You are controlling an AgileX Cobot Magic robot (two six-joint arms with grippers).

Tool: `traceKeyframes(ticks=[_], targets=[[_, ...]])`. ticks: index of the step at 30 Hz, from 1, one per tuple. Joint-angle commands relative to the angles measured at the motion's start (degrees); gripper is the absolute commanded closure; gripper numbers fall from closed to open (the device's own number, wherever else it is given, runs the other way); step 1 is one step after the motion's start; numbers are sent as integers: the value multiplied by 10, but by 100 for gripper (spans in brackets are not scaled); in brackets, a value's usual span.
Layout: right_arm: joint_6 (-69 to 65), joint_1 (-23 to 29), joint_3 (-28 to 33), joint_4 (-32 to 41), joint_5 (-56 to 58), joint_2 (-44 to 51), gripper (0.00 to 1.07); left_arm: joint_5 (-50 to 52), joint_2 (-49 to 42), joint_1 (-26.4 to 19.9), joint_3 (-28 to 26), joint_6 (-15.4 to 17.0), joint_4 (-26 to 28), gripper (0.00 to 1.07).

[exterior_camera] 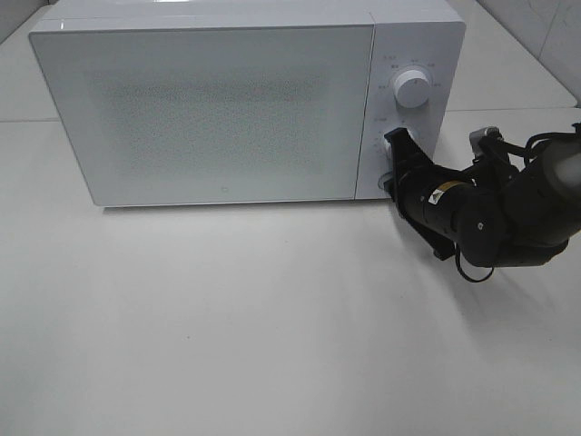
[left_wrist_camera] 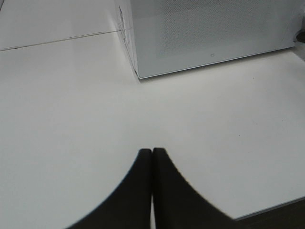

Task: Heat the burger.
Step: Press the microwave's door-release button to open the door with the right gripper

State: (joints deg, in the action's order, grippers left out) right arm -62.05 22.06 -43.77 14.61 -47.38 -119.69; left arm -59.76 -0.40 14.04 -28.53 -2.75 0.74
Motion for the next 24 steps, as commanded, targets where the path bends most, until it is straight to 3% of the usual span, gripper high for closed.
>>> traceKeyframes(ticks=[1,24], targets=[[2,-1,-15,10,-46,1,107,5,-1,-1,2,3,-1,107],[8,-1,-62,3,-66,1,107,5,-1,-1,2,3,-2,107]])
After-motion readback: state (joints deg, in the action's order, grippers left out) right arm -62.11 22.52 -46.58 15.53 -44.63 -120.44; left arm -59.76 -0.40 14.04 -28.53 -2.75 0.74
